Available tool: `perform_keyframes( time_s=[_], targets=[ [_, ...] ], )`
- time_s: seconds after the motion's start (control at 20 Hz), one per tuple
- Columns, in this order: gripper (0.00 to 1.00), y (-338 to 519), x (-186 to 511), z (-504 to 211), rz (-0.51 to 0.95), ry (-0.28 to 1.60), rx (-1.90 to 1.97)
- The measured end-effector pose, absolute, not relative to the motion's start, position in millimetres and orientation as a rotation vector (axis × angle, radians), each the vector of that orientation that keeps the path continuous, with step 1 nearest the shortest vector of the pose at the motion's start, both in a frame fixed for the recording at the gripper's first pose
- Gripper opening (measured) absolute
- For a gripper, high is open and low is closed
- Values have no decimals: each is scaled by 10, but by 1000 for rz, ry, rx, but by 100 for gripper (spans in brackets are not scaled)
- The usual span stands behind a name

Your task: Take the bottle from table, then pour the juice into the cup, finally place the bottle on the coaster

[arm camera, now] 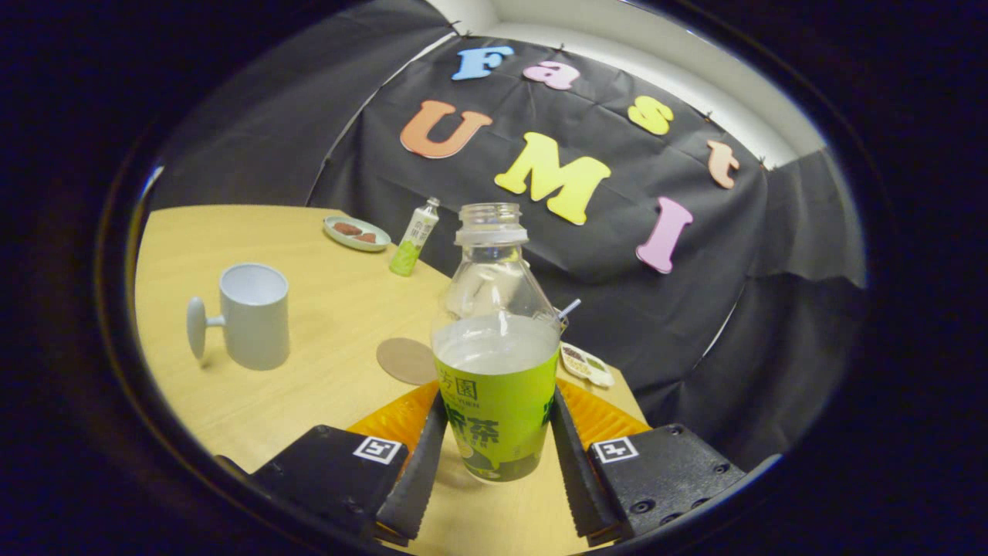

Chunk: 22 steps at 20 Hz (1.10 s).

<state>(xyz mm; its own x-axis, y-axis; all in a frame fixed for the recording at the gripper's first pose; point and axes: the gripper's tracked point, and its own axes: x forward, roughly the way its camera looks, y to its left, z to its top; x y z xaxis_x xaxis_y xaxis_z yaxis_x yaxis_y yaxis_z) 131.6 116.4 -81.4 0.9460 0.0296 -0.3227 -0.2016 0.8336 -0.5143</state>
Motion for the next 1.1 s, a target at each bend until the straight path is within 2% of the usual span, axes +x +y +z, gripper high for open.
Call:
perform_keyframes(
  time_s=[0.45,1.1],
  targets=[
    [76,1515,1454,-723,146,212,-954],
    [76,2025,1505,-573,162,69,-1260]
  ],
)
